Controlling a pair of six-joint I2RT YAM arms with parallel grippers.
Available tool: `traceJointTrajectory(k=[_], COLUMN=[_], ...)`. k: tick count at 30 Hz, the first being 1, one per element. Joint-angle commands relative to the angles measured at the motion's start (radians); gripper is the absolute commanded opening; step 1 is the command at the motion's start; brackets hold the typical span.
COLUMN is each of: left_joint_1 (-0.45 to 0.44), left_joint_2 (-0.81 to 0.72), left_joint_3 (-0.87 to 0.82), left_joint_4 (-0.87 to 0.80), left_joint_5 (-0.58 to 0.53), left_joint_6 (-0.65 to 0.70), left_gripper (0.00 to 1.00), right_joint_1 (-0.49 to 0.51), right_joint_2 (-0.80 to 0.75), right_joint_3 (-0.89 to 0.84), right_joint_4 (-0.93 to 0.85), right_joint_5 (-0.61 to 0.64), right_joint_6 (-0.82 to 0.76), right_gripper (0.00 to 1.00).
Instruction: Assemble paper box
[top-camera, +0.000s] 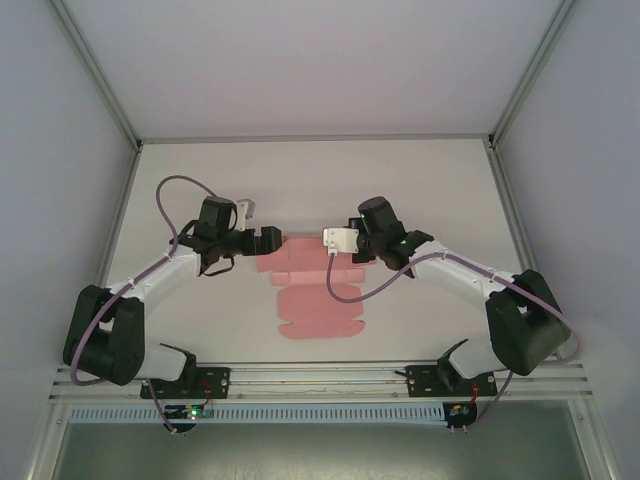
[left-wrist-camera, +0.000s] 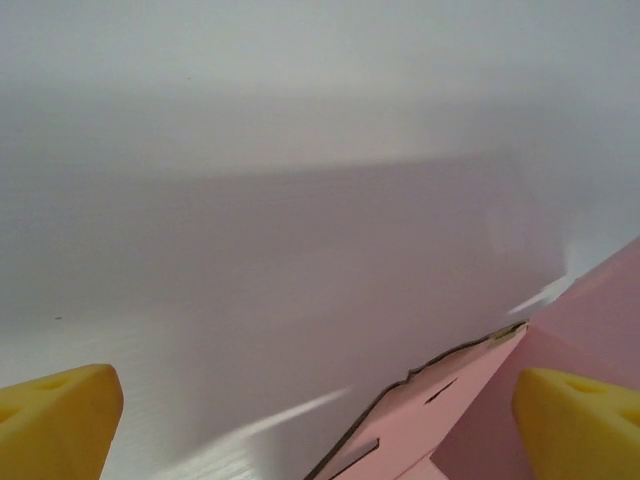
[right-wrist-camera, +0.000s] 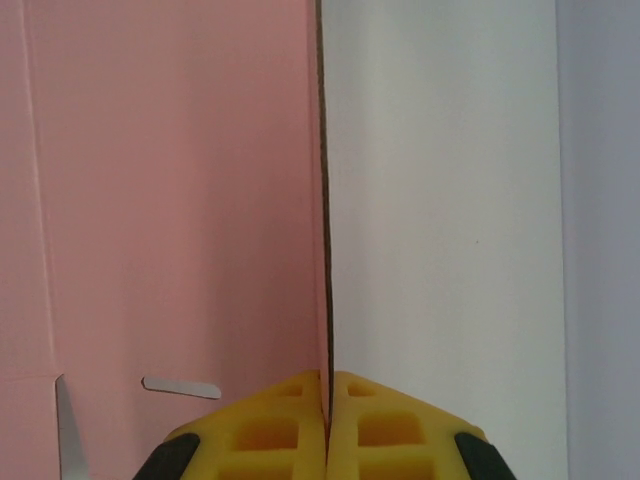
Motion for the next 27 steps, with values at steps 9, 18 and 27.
traceJointTrajectory(k=[9, 18, 27], left_joint_1=[-0.017, -0.05, -0.058], left_joint_2=[0.055, 0.087, 0.065], left_joint_3=[0.013, -0.018, -0.047], left_joint_4=[0.12, 0.29, 0.32], left_joint_5=[0.11, 0.061, -0.066], left_joint_6=[0.011, -0.134, -0.23], left_gripper=[1.0, 1.0, 1.0], right_joint_1=[0.023, 0.131, 0.226], right_joint_2=[-0.046, -0.051, -0.033], right_joint_3=[-0.04, -0.163, -0.282], right_joint_4=[0.094, 0.352, 0.646], right_joint_5=[-0.019, 0.146, 0.387], right_joint_6=[0.093, 0.123, 0.034], right_gripper=[0.0, 0.0, 0.0])
